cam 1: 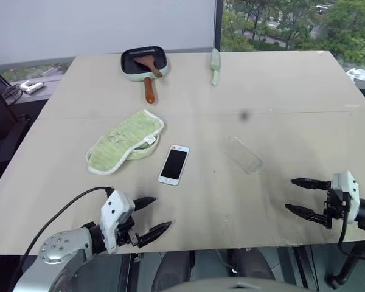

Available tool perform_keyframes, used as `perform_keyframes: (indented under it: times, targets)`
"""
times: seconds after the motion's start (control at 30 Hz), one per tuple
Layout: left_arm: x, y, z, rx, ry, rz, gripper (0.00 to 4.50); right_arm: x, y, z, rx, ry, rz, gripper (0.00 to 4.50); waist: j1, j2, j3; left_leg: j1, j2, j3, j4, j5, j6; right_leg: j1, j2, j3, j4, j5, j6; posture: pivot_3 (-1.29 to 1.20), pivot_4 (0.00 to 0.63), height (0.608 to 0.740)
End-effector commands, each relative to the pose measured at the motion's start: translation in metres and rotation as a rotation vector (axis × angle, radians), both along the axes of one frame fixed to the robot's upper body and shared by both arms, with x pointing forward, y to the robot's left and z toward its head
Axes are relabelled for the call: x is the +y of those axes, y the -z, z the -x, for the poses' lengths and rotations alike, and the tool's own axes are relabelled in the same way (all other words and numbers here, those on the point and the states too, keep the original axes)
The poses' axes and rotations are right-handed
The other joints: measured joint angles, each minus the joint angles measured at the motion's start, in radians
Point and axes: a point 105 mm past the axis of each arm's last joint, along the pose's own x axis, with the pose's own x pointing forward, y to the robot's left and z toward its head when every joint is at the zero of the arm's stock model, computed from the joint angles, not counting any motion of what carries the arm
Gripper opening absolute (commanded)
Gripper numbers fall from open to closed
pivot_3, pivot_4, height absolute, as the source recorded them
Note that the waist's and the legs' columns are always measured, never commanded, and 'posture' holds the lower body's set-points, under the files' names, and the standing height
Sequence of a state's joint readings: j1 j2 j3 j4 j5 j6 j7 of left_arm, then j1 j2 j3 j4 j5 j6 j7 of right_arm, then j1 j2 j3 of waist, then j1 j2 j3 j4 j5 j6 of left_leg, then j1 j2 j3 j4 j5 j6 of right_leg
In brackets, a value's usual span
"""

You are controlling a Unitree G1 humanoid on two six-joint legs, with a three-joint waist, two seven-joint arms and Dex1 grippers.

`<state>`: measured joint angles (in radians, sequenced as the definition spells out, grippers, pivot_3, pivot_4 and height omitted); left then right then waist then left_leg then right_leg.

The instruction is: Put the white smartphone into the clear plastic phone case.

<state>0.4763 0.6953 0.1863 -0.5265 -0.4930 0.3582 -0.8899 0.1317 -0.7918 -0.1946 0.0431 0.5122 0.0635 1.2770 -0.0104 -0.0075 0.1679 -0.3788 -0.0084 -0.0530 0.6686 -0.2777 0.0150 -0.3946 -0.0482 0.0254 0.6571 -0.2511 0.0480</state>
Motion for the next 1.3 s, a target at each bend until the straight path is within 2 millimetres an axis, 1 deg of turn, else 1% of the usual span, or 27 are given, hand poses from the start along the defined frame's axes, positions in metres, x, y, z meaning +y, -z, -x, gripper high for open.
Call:
perform_keyframes:
  times: [0.03,0.13,0.43,0.6,0.73,0.8,0.83,0.9,0.97,1.07,1.2,1.3]
  targets:
    - [-0.004,-0.003,0.002,-0.034,0.028,0.005,4.47,-0.001,-0.008,-0.002,-0.045,0.000,-0.015,4.50,0.000,0.000,0.000,0.000,0.000,0.000,0.000,0.000,0.000,0.000,0.000,0.000,0.000,0.000,0.000,0.00,0.150,0.740]
    - [-0.005,-0.004,0.002,-0.035,0.038,0.027,4.47,0.003,-0.010,-0.002,-0.057,-0.004,-0.040,4.50,0.000,0.000,0.000,0.000,0.000,0.000,0.000,0.000,0.000,0.000,0.000,0.000,0.000,0.000,0.000,0.00,0.150,0.740]
    - [-0.007,-0.006,0.002,-0.051,0.050,0.043,4.47,0.005,-0.014,-0.005,-0.075,-0.002,-0.061,4.50,0.000,0.000,0.000,0.000,0.000,0.000,0.000,0.000,0.000,0.000,0.000,0.000,0.000,0.000,0.000,0.00,0.150,0.740]
    - [-0.005,-0.007,0.000,-0.052,0.033,0.048,4.47,0.011,-0.018,-0.006,-0.083,-0.008,-0.076,4.50,0.000,0.000,0.000,0.000,0.000,0.000,0.000,0.000,0.000,0.000,0.000,0.000,0.000,0.000,0.000,0.00,0.150,0.740]
    - [0.001,-0.007,-0.006,-0.053,-0.020,0.040,4.47,0.014,-0.020,-0.007,-0.090,-0.013,-0.083,4.50,0.000,0.000,0.000,0.000,0.000,0.000,0.000,0.000,0.000,0.000,0.000,0.000,0.000,0.000,0.000,0.00,0.150,0.740]
    - [0.004,-0.014,-0.014,-0.081,-0.055,0.058,4.47,0.020,-0.026,-0.009,-0.105,-0.025,-0.111,4.50,0.000,0.000,0.000,0.000,0.000,0.000,0.000,0.000,0.000,0.000,0.000,0.000,0.000,0.000,0.000,0.00,0.150,0.740]
    - [0.006,-0.019,-0.021,-0.106,-0.083,0.074,4.47,0.024,-0.031,-0.011,-0.117,-0.033,-0.132,4.50,0.000,0.000,0.000,0.000,0.000,0.000,0.000,0.000,0.000,0.000,0.000,0.000,0.000,0.000,0.000,0.00,0.150,0.740]
    - [0.014,-0.037,-0.042,-0.197,-0.158,0.114,4.47,0.034,-0.040,-0.015,-0.134,-0.045,-0.174,4.50,0.000,0.000,0.000,0.000,0.000,-0.001,0.000,0.000,0.000,0.000,0.000,0.000,0.000,0.001,0.001,0.00,0.150,0.740]
    - [0.021,-0.050,-0.055,-0.254,-0.206,0.141,4.47,0.042,-0.049,-0.017,-0.146,-0.053,-0.213,4.50,0.001,0.000,0.000,0.000,0.000,-0.002,0.001,0.000,0.000,0.000,0.000,-0.001,0.001,0.001,0.002,0.00,0.150,0.740]
    - [0.039,-0.065,-0.084,-0.328,-0.298,0.077,4.47,0.061,-0.067,-0.019,-0.180,-0.101,-0.288,4.50,0.001,0.000,0.000,0.000,0.000,-0.003,0.001,0.000,0.000,0.000,0.001,-0.002,0.001,0.002,0.004,0.00,0.150,0.740]
    - [0.065,-0.065,-0.114,-0.368,-0.395,-0.100,4.47,0.087,-0.087,-0.019,-0.224,-0.159,-0.354,4.50,-0.002,0.000,0.000,-0.001,-0.001,-0.004,0.000,0.000,0.000,-0.001,0.002,-0.004,0.001,0.002,0.004,0.00,0.150,0.740]
    - [0.078,-0.060,-0.126,-0.362,-0.437,-0.170,4.47,0.098,-0.095,-0.019,-0.242,-0.176,-0.383,4.50,-0.002,0.000,0.000,-0.001,-0.001,-0.004,0.000,0.000,0.000,-0.001,0.001,-0.003,0.001,0.002,0.004,0.00,0.150,0.740]
